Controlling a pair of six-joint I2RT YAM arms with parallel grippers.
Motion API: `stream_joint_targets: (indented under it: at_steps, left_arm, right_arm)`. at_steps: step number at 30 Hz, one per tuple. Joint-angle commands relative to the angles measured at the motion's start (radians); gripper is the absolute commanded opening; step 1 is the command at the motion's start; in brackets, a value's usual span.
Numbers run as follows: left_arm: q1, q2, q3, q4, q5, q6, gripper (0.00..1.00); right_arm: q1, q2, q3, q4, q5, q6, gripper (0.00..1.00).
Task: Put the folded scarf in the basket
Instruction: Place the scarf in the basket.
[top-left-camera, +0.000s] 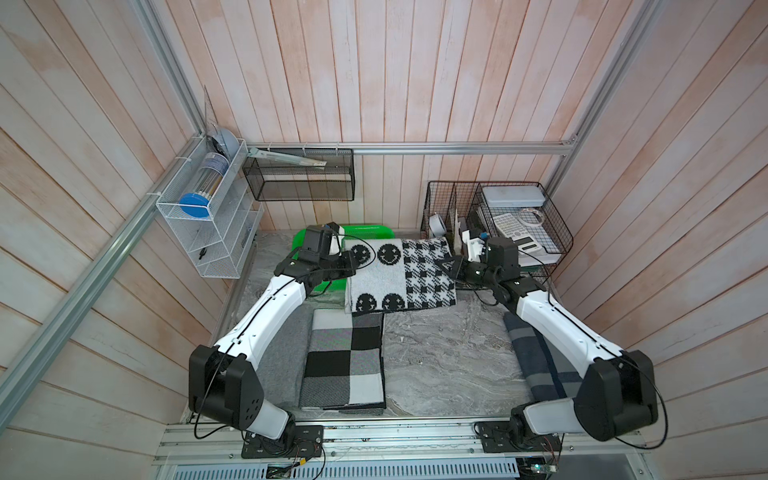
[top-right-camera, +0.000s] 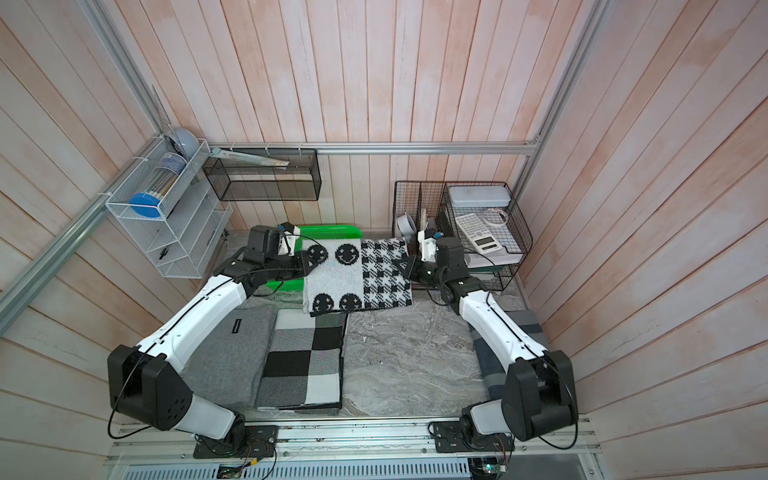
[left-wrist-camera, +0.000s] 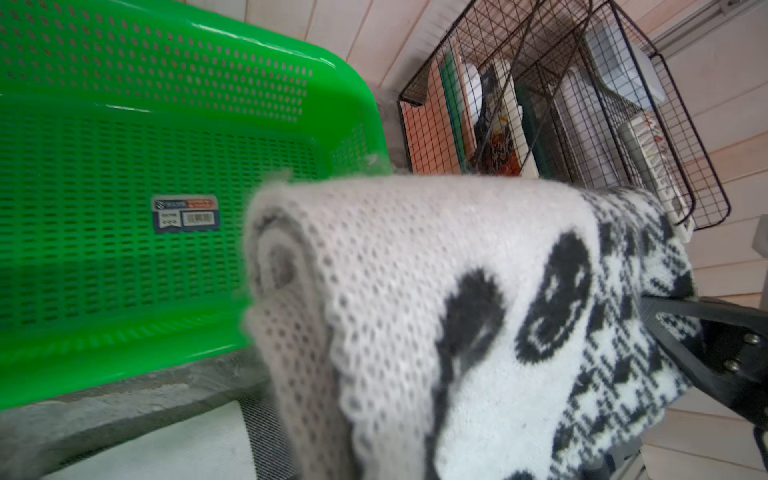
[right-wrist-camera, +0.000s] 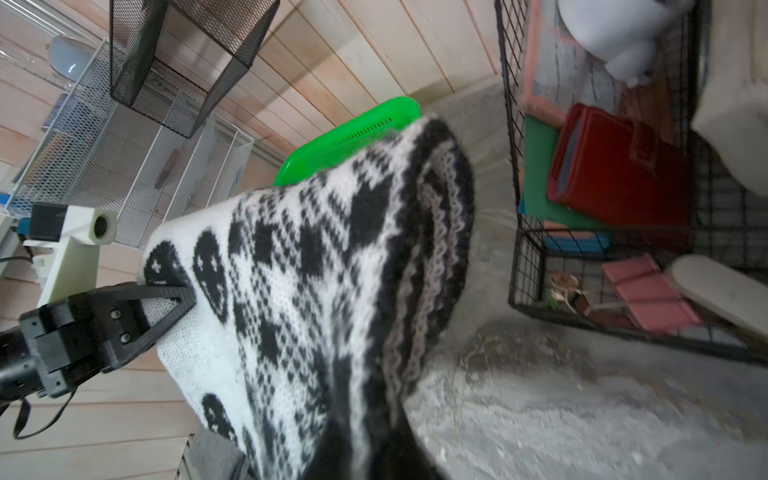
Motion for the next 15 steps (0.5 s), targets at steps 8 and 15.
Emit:
stream_joint_targets:
  at_steps: [8,15]
  left_arm:
    - [0.200,0.185,0.246,-0.131,-0.029,0.157,0.00]
    - [0.232,0.297,0.371,-0.134,-0.142,0.174,0.00]
  right_arm:
    - [0.060,0.399,0.464,0.007,0.085,0.060,0.00]
    - [0.089,0.611,0.729,-0.099,0.053,0.031,0.00]
